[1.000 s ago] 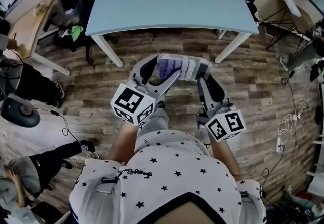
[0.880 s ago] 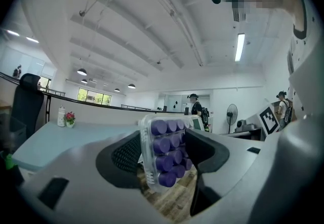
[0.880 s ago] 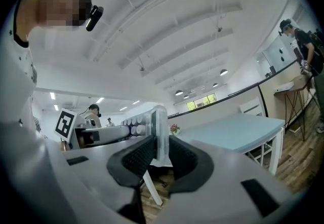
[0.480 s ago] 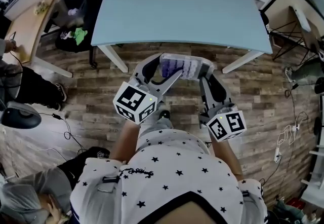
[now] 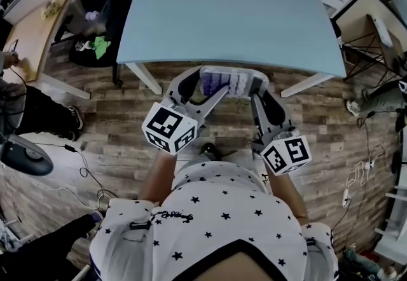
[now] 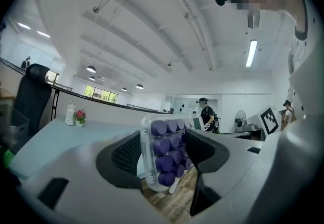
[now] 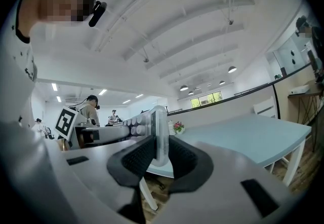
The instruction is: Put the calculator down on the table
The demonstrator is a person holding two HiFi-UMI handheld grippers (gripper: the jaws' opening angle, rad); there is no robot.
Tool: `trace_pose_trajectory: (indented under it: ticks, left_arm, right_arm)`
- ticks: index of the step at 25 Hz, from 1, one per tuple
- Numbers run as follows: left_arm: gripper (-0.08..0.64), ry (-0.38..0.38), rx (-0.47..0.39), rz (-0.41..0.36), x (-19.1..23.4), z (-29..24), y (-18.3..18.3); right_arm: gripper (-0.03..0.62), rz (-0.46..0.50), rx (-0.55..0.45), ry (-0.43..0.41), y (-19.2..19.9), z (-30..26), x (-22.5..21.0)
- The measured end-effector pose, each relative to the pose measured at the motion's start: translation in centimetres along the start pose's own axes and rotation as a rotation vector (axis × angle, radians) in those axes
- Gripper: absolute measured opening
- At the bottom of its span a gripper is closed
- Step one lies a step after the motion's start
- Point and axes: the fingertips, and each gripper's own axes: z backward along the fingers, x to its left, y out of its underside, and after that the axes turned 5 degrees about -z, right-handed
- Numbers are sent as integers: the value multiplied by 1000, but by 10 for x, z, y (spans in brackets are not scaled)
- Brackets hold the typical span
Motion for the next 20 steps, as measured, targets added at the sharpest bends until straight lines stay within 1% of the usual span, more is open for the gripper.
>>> trace_pose_trajectory:
  ticks: [6,13,20]
  left_arm:
    - [285,-6,10,-13,10,-11,2]
    - [285,-56,14,-12,23,-30,0]
    - [285,-105,33,-17,47,-66,6]
  right_arm:
    - [77,-16,0,0,2,-12,-10]
    - [75,-14,14,-55,-5,-33,-29]
    - [77,-34,37,-100,-5,-68,-64]
